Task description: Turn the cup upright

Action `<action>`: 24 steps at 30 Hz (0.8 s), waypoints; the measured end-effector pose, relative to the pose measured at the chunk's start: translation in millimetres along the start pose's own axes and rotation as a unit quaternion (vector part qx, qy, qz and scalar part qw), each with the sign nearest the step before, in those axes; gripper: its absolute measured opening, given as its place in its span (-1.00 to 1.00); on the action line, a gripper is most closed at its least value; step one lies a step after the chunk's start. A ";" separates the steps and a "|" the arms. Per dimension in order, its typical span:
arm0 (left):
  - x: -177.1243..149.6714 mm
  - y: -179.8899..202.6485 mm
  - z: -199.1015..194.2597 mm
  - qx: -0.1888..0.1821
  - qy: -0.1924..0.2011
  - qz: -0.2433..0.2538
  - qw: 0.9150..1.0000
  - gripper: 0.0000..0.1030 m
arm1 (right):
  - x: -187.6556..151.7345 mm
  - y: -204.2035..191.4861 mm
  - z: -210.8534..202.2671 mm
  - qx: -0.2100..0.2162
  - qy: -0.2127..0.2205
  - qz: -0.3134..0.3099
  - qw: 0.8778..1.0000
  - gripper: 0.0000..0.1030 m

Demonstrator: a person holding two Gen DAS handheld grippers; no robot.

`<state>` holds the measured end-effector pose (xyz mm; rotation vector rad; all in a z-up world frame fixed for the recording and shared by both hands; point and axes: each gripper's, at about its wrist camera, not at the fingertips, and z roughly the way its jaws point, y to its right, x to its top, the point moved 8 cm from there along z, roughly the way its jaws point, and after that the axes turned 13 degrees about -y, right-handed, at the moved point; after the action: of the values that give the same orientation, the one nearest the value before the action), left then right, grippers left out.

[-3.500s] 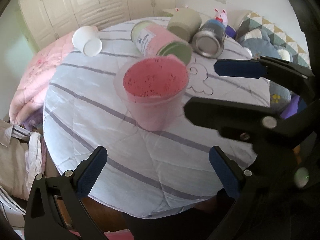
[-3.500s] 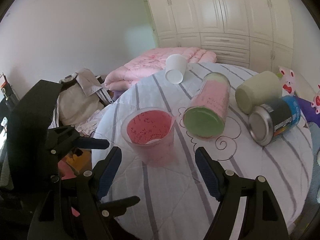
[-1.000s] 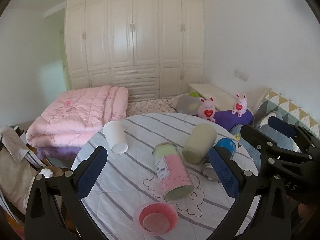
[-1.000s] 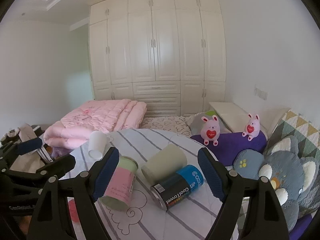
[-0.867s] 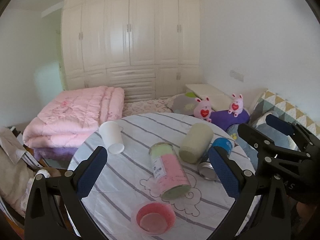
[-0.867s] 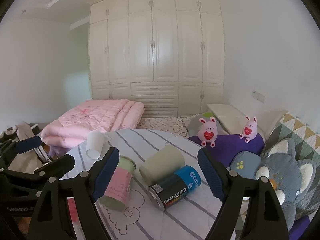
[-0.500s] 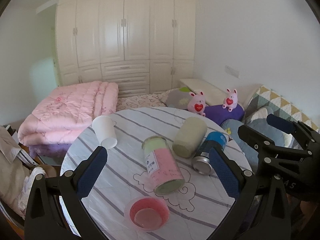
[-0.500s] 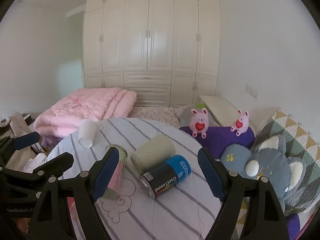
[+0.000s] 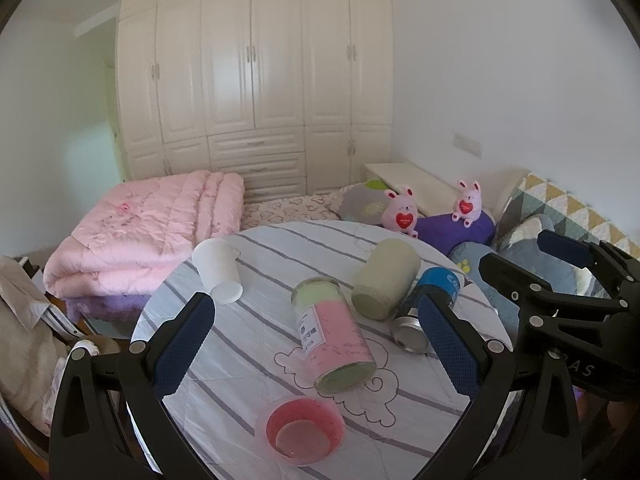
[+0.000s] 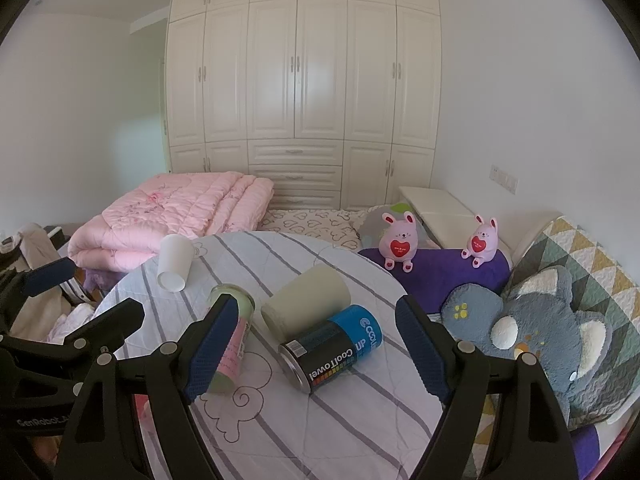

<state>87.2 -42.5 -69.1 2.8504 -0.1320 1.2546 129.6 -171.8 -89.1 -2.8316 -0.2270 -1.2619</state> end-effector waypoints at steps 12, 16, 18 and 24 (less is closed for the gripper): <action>-1.0 0.3 1.5 -0.008 -0.006 -0.005 1.000 1.00 | 0.6 -0.8 0.4 0.000 -0.001 0.000 1.000 0.59; -1.8 0.3 2.2 -0.006 -0.009 -0.006 1.000 1.00 | 0.3 -2.4 1.8 -0.001 -0.005 -0.001 1.000 0.59; -2.8 0.2 2.0 -0.004 -0.009 -0.006 1.000 1.00 | -0.1 -3.0 1.9 -0.001 -0.006 -0.002 1.000 0.59; -5.5 -1.5 3.6 -0.007 -0.019 -0.011 1.000 0.99 | -1.7 -4.9 1.8 0.000 -0.009 -0.002 1.000 0.59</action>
<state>86.3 -40.8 -75.5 2.8575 -0.1103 1.1903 129.1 -166.9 -91.8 -2.8445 -0.2345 -1.2375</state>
